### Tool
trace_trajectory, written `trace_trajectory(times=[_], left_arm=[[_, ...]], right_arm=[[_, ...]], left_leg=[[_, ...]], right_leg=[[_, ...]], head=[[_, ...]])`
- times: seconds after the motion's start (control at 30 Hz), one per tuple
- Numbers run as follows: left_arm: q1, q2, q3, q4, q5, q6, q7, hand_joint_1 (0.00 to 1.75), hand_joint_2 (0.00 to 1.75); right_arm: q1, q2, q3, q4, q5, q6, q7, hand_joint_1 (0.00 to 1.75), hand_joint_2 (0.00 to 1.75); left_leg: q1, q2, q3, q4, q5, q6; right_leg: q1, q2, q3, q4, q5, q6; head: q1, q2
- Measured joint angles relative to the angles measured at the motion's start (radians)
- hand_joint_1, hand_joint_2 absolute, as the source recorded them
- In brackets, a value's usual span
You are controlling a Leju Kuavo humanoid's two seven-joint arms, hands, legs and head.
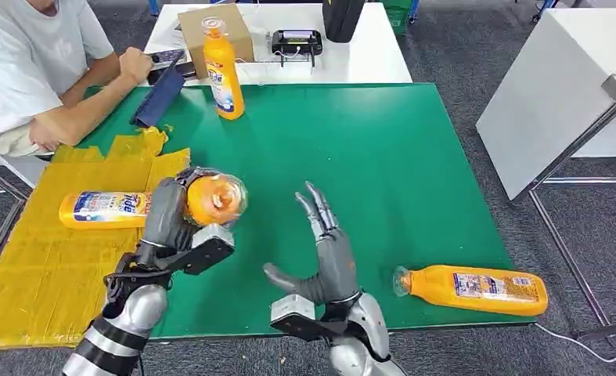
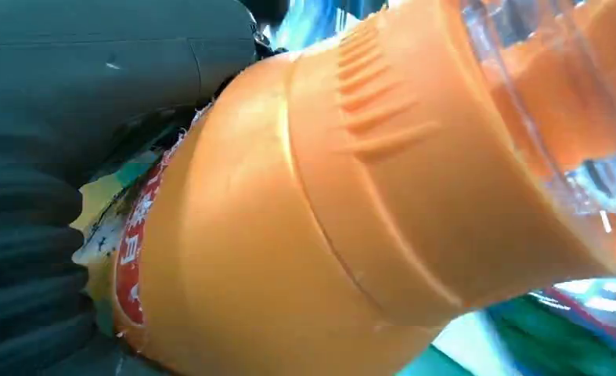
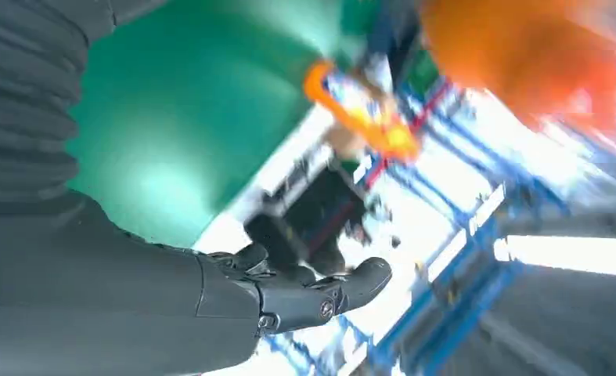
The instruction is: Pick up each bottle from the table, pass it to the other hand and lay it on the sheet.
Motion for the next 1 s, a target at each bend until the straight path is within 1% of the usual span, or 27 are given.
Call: trace_trajectory(times=[0.03, 0.1, 0.17, 0.23, 0.27, 0.43, 0.6, 0.8, 1.0], left_arm=[[-0.009, 0.010, 0.000, 0.002, -0.118, -0.006, 0.049, 1.75, 1.75], [-0.031, 0.028, 0.000, 0.013, -0.263, -0.038, 0.110, 1.75, 1.75], [-0.059, 0.047, -0.002, 0.038, -0.398, -0.118, 0.167, 1.75, 1.75], [-0.090, 0.068, -0.011, 0.084, -0.478, -0.236, 0.191, 1.75, 1.75], [-0.101, 0.079, -0.019, 0.119, -0.493, -0.272, 0.197, 1.75, 1.75], [-0.139, 0.108, -0.042, 0.207, -0.509, -0.296, 0.212, 1.75, 1.75], [-0.180, 0.138, -0.081, 0.320, -0.526, -0.389, 0.260, 1.75, 1.75], [-0.219, 0.165, -0.097, 0.458, -0.517, -0.421, 0.300, 1.75, 1.75], [-0.270, 0.166, -0.099, 0.566, -0.495, -0.434, 0.346, 1.75, 1.75]], right_arm=[[0.012, -0.005, -0.014, -0.040, 0.001, -0.001, 0.000, 0.00, 1.75], [0.028, -0.013, -0.038, -0.101, 0.003, 0.000, 0.002, 0.00, 1.75], [0.044, -0.018, -0.058, -0.158, 0.013, -0.001, 0.002, 0.00, 1.75], [0.055, -0.021, -0.077, -0.202, 0.027, 0.000, 0.004, 0.00, 1.75], [0.059, -0.022, -0.087, -0.219, 0.031, 0.002, 0.008, 0.00, 1.75], [0.069, -0.025, -0.112, -0.263, 0.039, 0.006, 0.013, 0.00, 1.75], [0.073, -0.025, -0.132, -0.273, 0.049, 0.007, 0.024, 0.00, 1.75], [0.072, -0.024, -0.146, -0.272, 0.056, 0.016, 0.033, 0.00, 1.75], [0.059, -0.024, -0.146, -0.271, 0.065, 0.028, 0.050, 0.00, 1.75]], left_leg=[[0.000, 0.000, 0.000, 0.000, 0.000, 0.000], [0.000, 0.000, 0.000, 0.000, 0.000, 0.000], [0.000, 0.000, 0.000, 0.000, 0.000, 0.000], [0.000, 0.000, 0.000, 0.000, 0.000, 0.000], [0.000, 0.001, 0.000, 0.000, 0.000, 0.000], [0.000, 0.001, 0.000, 0.000, 0.000, 0.000], [0.000, 0.001, 0.000, 0.000, 0.000, 0.000], [0.000, 0.001, 0.000, 0.000, 0.000, 0.000], [0.000, 0.001, 0.000, 0.000, 0.000, 0.000]], right_leg=[[0.000, 0.000, 0.000, 0.000, 0.000, 0.000], [0.000, 0.000, 0.000, 0.000, 0.000, 0.000], [0.000, 0.000, 0.000, 0.000, 0.000, 0.000], [0.000, 0.000, 0.000, 0.000, 0.000, 0.000], [0.000, 0.000, 0.000, 0.000, 0.000, 0.000], [0.000, 0.000, -0.001, 0.000, 0.000, 0.000], [0.000, 0.001, -0.001, 0.000, 0.001, 0.000], [0.000, 0.001, 0.000, 0.000, 0.000, 0.000], [0.000, 0.000, 0.000, 0.000, 0.000, 0.000]], head=[[0.000, 0.000], [0.000, 0.000], [0.000, 0.000], [0.000, 0.000], [0.000, 0.000], [0.000, 0.000], [0.000, 0.000], [0.000, 0.000], [0.000, 0.000]])
